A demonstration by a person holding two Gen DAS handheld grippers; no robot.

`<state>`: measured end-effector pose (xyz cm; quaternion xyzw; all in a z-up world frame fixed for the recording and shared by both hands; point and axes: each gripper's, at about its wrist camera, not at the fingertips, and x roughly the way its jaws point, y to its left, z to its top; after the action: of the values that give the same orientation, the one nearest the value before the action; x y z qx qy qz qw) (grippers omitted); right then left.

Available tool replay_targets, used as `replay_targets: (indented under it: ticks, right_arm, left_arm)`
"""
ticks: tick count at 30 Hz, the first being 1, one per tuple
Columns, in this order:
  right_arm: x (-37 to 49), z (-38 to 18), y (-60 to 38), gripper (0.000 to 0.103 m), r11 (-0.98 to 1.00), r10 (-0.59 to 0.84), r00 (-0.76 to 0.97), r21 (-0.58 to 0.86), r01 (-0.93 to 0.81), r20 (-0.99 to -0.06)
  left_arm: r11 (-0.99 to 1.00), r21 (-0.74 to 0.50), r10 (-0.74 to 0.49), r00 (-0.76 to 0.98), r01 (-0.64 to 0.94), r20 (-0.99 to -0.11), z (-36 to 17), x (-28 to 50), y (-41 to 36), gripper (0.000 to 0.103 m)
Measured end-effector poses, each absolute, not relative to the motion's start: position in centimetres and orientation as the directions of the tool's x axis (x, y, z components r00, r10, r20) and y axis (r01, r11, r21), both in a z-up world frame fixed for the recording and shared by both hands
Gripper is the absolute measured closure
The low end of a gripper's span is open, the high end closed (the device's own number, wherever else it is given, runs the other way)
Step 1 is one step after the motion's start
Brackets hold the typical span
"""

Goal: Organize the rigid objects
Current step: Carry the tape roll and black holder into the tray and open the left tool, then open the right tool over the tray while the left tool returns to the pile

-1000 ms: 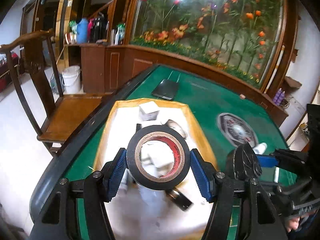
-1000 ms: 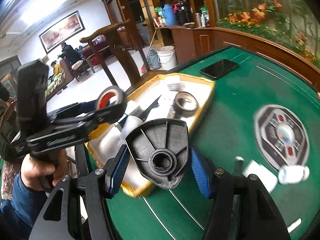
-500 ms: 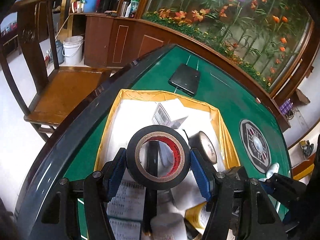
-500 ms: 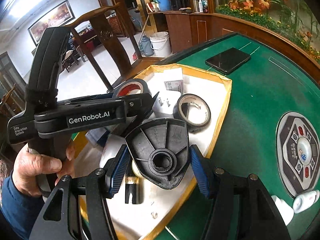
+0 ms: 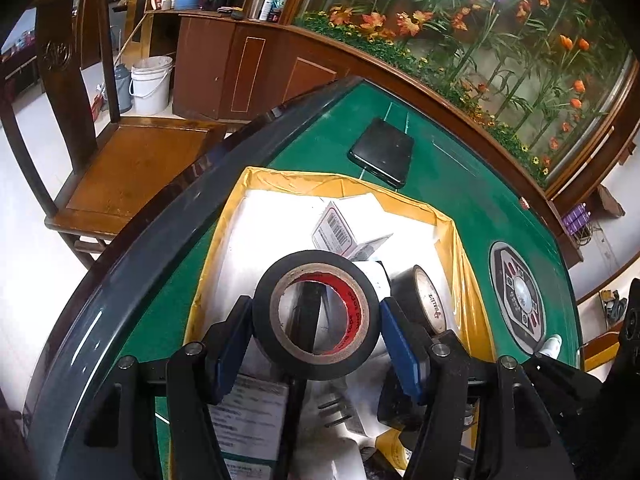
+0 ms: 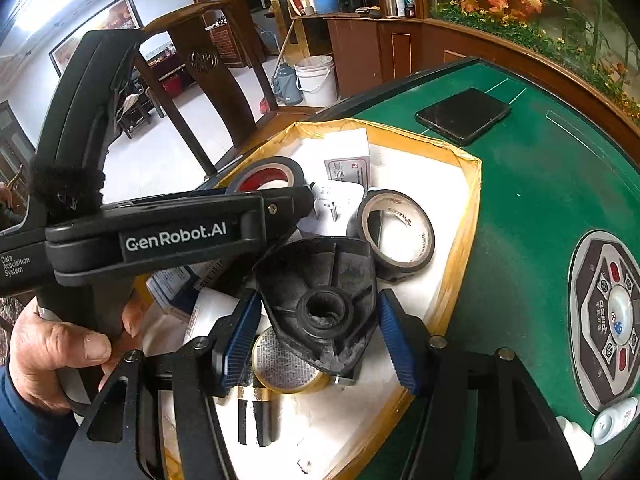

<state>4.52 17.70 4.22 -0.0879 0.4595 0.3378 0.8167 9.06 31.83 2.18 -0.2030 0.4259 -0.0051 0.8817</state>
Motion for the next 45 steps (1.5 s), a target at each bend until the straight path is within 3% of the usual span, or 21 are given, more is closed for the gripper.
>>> replay_targets:
  ticks: [7, 14, 29, 33, 40, 45]
  right_arm:
    - [4.2, 4.6, 17.1, 0.043, 0.759, 0.476, 0.357, 0.17, -0.629, -0.804]
    - [3.4, 5.9, 15.0, 0.042, 0.759, 0.506, 0.374, 0.195, -0.621, -0.777]
    - [0.8, 8.1, 5.1, 0.041, 0.778, 0.561, 0.435, 0.269, -0.568, -0.705]
    - [0.4, 7.9, 0.6, 0.041, 0.805, 0.55, 0.466, 0.292, -0.516, -0.693]
    - [0.4, 5.7, -6.9, 0.04, 0.85, 0.521, 0.5, 0.366, -0.38, -0.692]
    - [1.7, 4.1, -9.6, 0.04, 0.838, 0.545, 0.477, 0.466, -0.285, -0.689]
  left_arm:
    - [0.912, -0.374, -0.178, 0.658, -0.17, -0.732, 2.7, 8.4, 32.0, 0.029]
    - [0.916, -0.373, -0.172, 0.695, -0.148, -0.698, 3.8, 6.7, 30.9, 0.029]
    - [0.981, -0.144, 0.03, 0.841, -0.127, -0.54, 7.1, -1.4, 22.0, 0.022]
    - [0.989, -0.077, 0.072, 0.864, -0.127, -0.498, 7.6, -3.2, 19.0, 0.015]
    - [0.998, -0.061, -0.019, 0.888, -0.01, -0.459, 7.2, -6.0, 13.3, 0.012]
    - [0.996, -0.03, -0.089, 0.845, 0.087, -0.528, 6.5, -5.5, 9.9, 0.012]
